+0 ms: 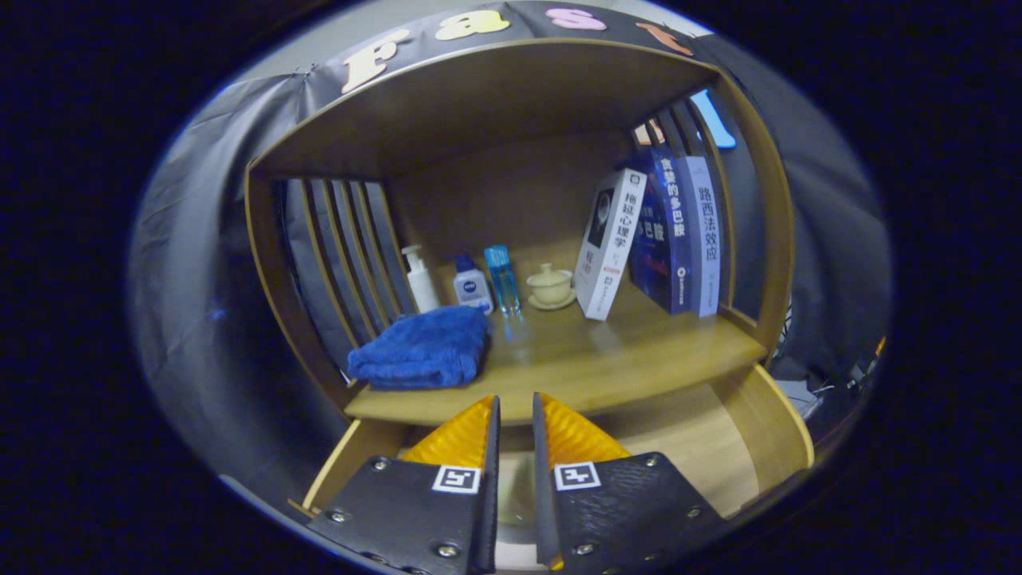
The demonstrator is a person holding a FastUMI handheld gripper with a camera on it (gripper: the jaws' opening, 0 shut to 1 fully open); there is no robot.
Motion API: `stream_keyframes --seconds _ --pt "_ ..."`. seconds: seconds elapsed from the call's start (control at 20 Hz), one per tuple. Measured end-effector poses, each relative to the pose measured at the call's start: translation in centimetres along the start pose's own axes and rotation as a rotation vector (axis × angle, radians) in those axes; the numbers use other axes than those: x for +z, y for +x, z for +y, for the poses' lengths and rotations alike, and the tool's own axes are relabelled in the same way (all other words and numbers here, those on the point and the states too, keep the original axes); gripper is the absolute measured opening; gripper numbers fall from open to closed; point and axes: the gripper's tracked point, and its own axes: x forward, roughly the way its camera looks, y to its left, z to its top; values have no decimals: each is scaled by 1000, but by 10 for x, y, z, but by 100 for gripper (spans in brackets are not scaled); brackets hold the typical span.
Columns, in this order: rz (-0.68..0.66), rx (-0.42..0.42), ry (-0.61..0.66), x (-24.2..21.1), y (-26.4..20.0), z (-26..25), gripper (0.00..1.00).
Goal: Pull open the drawer, take out the items inside it, and place them on the countertop above the cabinet.
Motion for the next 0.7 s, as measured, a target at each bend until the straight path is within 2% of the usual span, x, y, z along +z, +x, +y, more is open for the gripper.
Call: stream_keyframes --seconds 0.15,0.3,0.7 --pt "-47 -3 -23 29 14 4 20" --pt "-49 -3 -36 36 20 6 20" --pt "200 23 -153 -63 -2 -14 20"
